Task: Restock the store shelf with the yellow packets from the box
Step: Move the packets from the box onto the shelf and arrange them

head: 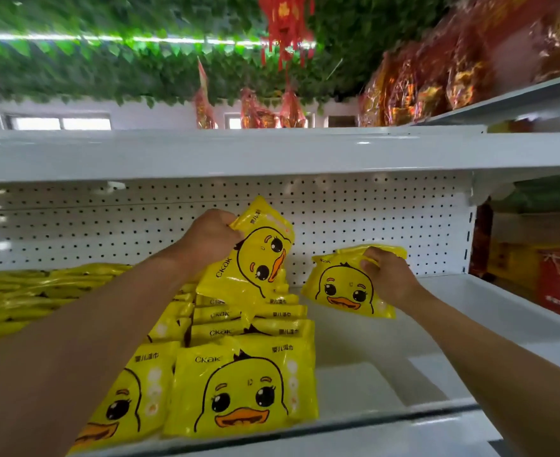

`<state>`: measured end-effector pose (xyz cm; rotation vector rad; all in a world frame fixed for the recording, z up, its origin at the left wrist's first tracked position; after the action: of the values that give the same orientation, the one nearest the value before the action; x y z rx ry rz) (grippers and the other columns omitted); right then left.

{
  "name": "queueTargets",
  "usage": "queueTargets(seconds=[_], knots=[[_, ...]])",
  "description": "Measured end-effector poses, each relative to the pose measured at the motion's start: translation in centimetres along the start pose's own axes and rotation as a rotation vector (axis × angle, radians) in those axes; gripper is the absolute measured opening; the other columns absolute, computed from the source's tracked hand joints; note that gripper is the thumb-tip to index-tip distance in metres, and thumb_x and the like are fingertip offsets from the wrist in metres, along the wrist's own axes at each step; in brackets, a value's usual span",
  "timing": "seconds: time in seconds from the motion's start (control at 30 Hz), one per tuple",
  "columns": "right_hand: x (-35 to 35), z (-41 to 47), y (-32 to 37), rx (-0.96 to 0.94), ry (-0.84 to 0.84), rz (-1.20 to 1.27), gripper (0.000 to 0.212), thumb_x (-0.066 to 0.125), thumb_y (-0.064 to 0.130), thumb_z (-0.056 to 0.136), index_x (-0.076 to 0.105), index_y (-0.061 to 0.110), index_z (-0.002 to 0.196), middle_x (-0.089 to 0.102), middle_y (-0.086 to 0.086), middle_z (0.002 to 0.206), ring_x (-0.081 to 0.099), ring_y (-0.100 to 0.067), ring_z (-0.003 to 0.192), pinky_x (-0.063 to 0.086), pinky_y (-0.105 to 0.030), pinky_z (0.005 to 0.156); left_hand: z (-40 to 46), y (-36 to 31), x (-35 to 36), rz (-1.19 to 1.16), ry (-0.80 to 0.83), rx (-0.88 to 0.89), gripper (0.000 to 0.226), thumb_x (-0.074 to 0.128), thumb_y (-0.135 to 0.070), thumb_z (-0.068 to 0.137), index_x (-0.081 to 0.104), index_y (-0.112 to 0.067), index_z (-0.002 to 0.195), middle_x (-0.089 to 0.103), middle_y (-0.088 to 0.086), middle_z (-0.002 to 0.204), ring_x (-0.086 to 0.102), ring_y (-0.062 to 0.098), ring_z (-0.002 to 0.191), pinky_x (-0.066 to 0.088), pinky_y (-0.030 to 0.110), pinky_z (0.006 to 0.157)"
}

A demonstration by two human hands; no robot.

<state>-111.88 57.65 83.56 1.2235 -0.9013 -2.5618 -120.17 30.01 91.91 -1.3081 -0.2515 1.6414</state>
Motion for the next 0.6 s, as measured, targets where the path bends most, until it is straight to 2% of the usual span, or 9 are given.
queueTargets(seconds=[0.03, 0.1, 0.17, 0.27, 0.37, 0.43, 0.5, 0.6], knots=[[0.6, 0.7, -0.3, 0.012, 0.000, -0.005, 0.019, 0.043, 0.014, 0.097, 0.051, 0.013, 0.080, 0.048, -0.003, 0.075, 0.044, -0.024, 0.075, 0.032, -0.025, 0.054, 0.7, 0.1, 0.3, 0.010, 0.000, 0.006, 0.012, 0.054, -0.009, 0.091, 0.063, -0.002, 0.086, 0.047, 0.008, 0.069, 0.036, 0.014, 0.050, 0.026, 0.022, 0.047], [1.8, 2.3, -0.8, 0.031, 0.000, -0.028, 0.025, 0.042, 0.014, 0.097, 0.043, 0.018, 0.072, 0.043, 0.000, 0.068, 0.044, -0.025, 0.074, 0.032, -0.030, 0.059, 1.8, 0.2, 0.8, -0.001, 0.000, 0.019, 0.016, 0.054, -0.009, 0.092, 0.059, -0.014, 0.077, 0.052, 0.011, 0.079, 0.042, 0.015, 0.058, 0.029, 0.022, 0.052], [2.9, 3.8, -0.9, 0.029, 0.002, -0.077, 0.018, 0.041, 0.014, 0.096, 0.045, 0.014, 0.079, 0.045, -0.003, 0.070, 0.045, -0.026, 0.076, 0.035, -0.031, 0.066, 2.8, 0.3, 1.4, -0.022, 0.008, 0.035, 0.012, 0.054, -0.009, 0.092, 0.063, -0.008, 0.086, 0.052, 0.013, 0.081, 0.041, 0.015, 0.058, 0.029, 0.023, 0.052], [4.5, 5.8, -0.8, 0.023, 0.005, -0.181, 0.012, 0.039, 0.015, 0.097, 0.048, 0.015, 0.088, 0.050, -0.008, 0.083, 0.046, -0.026, 0.083, 0.038, -0.035, 0.079, 4.1, 0.5, 2.2, -0.023, 0.010, 0.051, 0.017, 0.053, -0.010, 0.092, 0.064, 0.001, 0.100, 0.050, 0.013, 0.078, 0.036, 0.013, 0.052, 0.027, 0.022, 0.049], [6.2, 7.6, -0.8, 0.012, 0.002, -0.232, 0.015, 0.037, 0.016, 0.097, 0.051, 0.017, 0.092, 0.054, -0.011, 0.090, 0.046, -0.027, 0.091, 0.035, -0.037, 0.088, 4.9, 0.6, 2.9, 0.011, 0.015, 0.068, 0.015, 0.052, -0.011, 0.093, 0.065, -0.003, 0.093, 0.050, 0.011, 0.073, 0.037, 0.013, 0.052, 0.027, 0.022, 0.049], [7.2, 8.7, -0.9, -0.002, -0.002, -0.290, 0.021, 0.037, 0.017, 0.097, 0.056, 0.014, 0.106, 0.059, -0.014, 0.103, 0.048, -0.029, 0.104, 0.033, -0.037, 0.090, 5.5, 0.7, 3.3, 0.015, 0.018, 0.071, 0.013, 0.052, -0.011, 0.093, 0.064, -0.007, 0.090, 0.050, 0.010, 0.072, 0.038, 0.013, 0.053, 0.028, 0.022, 0.049], [8.2, 9.8, -0.8, -0.028, 0.009, -0.393, 0.026, 0.036, 0.015, 0.096, 0.053, 0.014, 0.116, 0.059, -0.011, 0.112, 0.046, -0.027, 0.112, 0.034, -0.037, 0.092, 6.2, 0.8, 3.6, 0.017, 0.016, 0.071, 0.014, 0.052, -0.011, 0.093, 0.065, -0.006, 0.094, 0.053, 0.012, 0.076, 0.039, 0.013, 0.053, 0.029, 0.022, 0.049], [9.4, 10.9, -0.9, -0.042, -0.004, -0.445, 0.032, 0.039, 0.009, 0.094, 0.049, 0.014, 0.123, 0.057, -0.009, 0.119, 0.043, -0.027, 0.117, 0.034, -0.039, 0.096, 7.1, 0.5, 3.9, 0.055, 0.006, 0.080, 0.011, 0.052, -0.012, 0.093, 0.062, -0.009, 0.090, 0.050, 0.007, 0.070, 0.037, 0.012, 0.048, 0.028, 0.019, 0.042]])
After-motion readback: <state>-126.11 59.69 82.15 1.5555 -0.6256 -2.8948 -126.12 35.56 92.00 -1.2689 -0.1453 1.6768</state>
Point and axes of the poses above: each hand's wrist, its own z-axis towards the middle knuckle, its own x-axis out of the palm, y = z × x, the point moved 5 cm from there along z, towards the middle knuckle
